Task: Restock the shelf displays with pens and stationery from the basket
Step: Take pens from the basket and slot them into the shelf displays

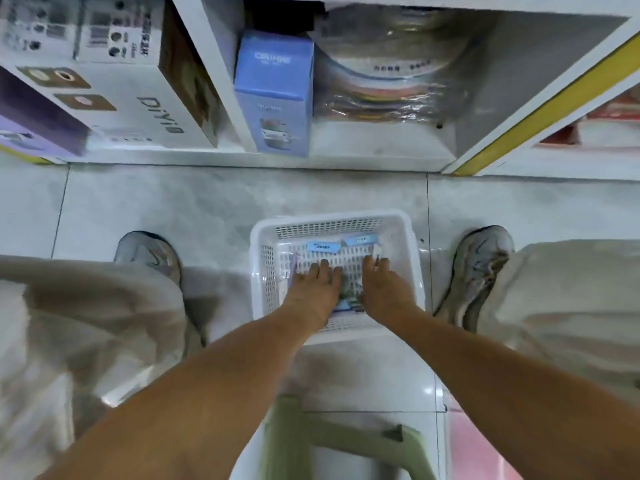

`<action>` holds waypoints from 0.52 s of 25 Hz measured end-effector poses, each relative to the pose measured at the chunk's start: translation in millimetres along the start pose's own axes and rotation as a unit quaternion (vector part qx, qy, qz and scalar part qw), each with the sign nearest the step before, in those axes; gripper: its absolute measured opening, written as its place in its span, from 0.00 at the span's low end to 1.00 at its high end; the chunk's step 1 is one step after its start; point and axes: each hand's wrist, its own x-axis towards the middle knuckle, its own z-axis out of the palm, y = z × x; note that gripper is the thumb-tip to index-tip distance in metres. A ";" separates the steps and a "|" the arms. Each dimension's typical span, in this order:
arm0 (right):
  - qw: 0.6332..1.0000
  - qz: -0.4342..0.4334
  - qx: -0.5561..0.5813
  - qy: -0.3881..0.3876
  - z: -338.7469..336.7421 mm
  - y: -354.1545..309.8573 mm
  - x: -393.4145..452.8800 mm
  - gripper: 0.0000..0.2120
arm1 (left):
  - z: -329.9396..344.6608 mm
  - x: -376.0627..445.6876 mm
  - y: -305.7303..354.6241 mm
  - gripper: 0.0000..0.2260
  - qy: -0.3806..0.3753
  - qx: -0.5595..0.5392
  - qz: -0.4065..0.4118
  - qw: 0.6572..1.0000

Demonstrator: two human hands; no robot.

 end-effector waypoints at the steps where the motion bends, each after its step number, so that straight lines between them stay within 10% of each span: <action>1: 1.000 -0.003 0.002 0.016 6.5 -1.7 2.5 0.31 | 2.2 4.8 3.5 0.39 0.003 0.006 0.001 1.000; 13: 0.998 -0.052 0.001 0.034 8.8 3.9 19.7 0.23 | 6.3 38.5 14.8 0.24 -0.009 0.034 0.002 0.999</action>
